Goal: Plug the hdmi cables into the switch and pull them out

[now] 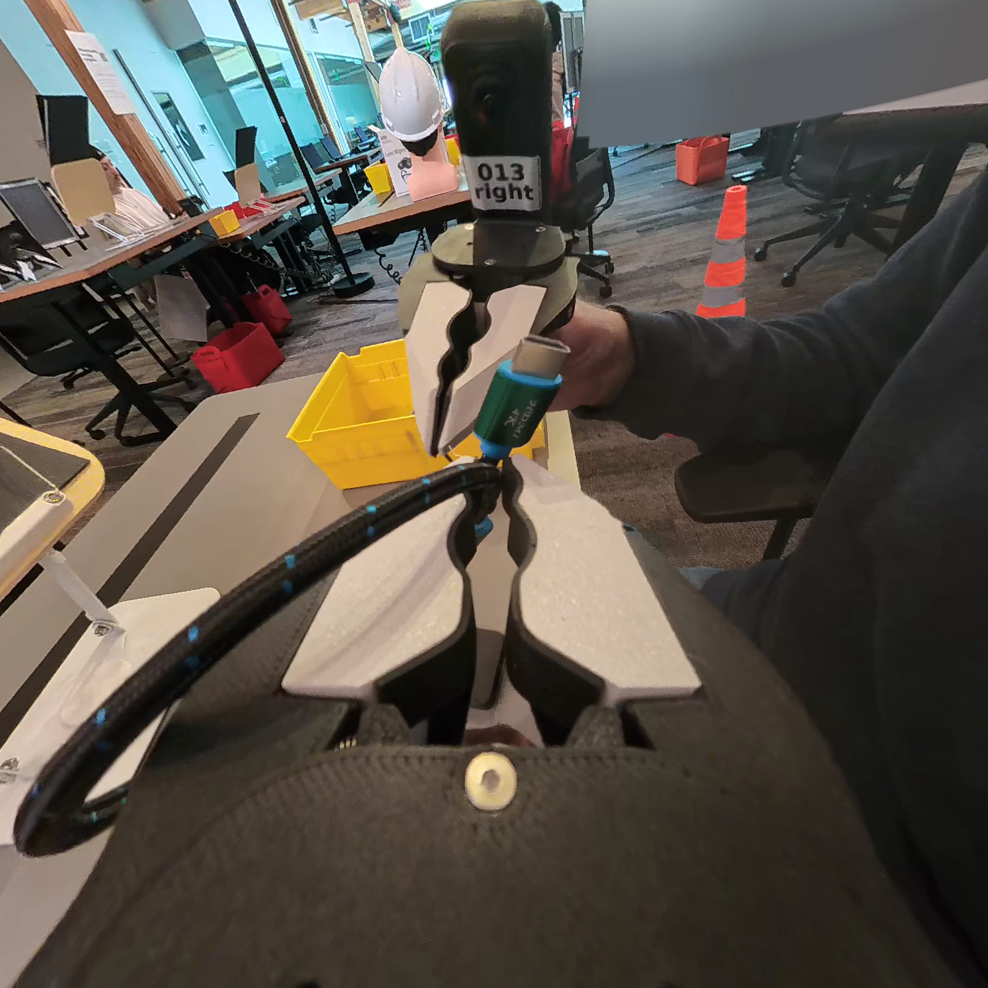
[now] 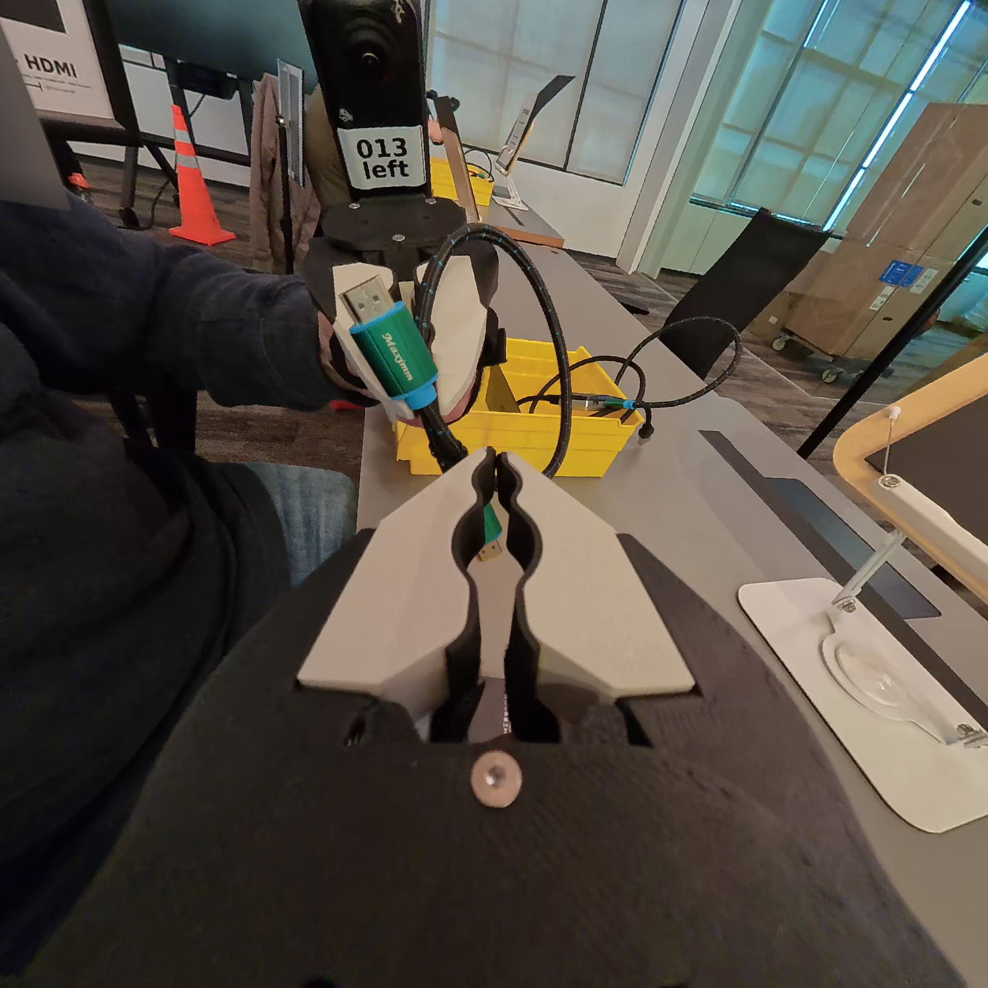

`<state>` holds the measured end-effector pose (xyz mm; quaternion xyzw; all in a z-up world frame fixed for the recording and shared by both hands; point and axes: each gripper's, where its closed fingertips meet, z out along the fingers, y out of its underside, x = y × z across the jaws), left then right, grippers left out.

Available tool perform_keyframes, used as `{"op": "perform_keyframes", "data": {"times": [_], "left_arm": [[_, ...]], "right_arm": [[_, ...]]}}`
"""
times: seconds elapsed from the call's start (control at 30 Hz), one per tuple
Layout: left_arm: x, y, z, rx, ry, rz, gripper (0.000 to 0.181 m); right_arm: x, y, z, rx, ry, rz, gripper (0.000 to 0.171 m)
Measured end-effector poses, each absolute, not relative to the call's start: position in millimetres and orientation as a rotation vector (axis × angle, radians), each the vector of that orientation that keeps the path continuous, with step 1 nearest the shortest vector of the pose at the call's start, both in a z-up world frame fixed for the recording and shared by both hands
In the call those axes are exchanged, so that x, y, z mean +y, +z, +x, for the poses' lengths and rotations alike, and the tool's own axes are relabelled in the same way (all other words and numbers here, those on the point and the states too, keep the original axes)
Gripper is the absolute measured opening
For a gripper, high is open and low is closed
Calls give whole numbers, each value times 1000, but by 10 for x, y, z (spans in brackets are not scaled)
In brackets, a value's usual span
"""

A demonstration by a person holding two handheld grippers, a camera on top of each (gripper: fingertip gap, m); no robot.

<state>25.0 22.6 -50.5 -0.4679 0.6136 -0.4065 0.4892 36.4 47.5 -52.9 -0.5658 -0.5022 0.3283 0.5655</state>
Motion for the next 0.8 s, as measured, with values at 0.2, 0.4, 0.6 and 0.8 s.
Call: {"op": "perform_keyframes", "data": {"times": [0.2,0.4,0.6,0.8], "left_arm": [[248,-432,221,1452,-1012,-1129,7],[291,-381,189,1406,-1067,-1135,7],[305,-367,185,1382,-1110,-1138,7],[295,-375,193,1402,-1081,-1129,7]], "right_arm": [[441,-537,391,-1177,785,-1349,0],[361,-527,389,-1198,812,-1333,0],[252,-486,380,-1224,862,-1285,0],[193,-379,357,-1201,933,-1249,0]]}}
